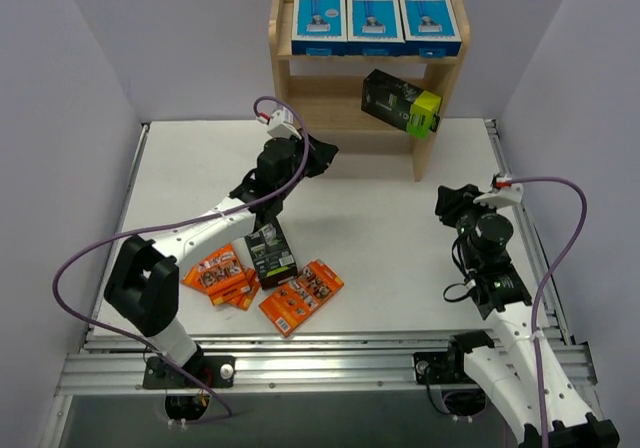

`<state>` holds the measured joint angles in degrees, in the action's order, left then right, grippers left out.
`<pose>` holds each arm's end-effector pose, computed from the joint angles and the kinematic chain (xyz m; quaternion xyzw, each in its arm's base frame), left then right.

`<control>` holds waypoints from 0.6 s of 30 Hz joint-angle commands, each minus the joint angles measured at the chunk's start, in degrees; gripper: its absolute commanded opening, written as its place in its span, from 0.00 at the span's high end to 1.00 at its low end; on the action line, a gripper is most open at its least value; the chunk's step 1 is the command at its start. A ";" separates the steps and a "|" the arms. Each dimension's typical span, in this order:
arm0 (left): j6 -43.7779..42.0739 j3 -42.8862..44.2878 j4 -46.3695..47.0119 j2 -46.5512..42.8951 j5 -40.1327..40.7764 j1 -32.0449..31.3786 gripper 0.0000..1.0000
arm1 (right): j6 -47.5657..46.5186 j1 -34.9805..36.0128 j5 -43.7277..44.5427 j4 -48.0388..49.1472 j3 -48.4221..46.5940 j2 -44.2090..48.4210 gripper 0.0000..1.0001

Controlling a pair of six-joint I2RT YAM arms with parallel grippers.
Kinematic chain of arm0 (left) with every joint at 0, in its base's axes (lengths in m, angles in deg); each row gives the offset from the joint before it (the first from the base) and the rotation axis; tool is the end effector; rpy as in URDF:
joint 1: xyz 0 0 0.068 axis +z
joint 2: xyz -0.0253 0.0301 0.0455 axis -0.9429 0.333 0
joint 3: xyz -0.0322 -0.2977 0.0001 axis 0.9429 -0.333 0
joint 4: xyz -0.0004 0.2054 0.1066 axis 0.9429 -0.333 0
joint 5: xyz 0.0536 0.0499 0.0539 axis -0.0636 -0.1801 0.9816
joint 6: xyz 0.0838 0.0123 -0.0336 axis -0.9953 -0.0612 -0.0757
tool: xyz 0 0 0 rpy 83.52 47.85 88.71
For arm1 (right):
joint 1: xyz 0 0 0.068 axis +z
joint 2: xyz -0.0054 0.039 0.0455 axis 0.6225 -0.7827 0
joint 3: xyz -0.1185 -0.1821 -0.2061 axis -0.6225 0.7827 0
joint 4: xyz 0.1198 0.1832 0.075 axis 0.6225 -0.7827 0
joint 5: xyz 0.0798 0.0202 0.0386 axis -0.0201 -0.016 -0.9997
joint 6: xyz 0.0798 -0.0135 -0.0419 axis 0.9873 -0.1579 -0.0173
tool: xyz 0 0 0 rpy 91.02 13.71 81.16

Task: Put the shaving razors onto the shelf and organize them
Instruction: Place the shaving razor onto shelf

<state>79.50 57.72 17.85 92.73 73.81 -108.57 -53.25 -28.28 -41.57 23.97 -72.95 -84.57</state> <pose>0.3274 -0.2431 0.3643 -0.1040 0.7365 -0.4193 0.5206 0.1653 0.0212 0.3601 0.1171 0.6265 0.1954 0.7454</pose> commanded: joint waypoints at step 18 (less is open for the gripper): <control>25.38 34.37 14.99 32.65 13.23 -5.14 0.98 | 4.97 0.51 -5.47 -6.46 7.42 12.58 0.81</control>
<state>102.95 85.88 27.88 123.66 84.17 -113.42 -48.97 -28.21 -45.57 17.32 -66.61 -72.81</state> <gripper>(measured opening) 0.034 0.191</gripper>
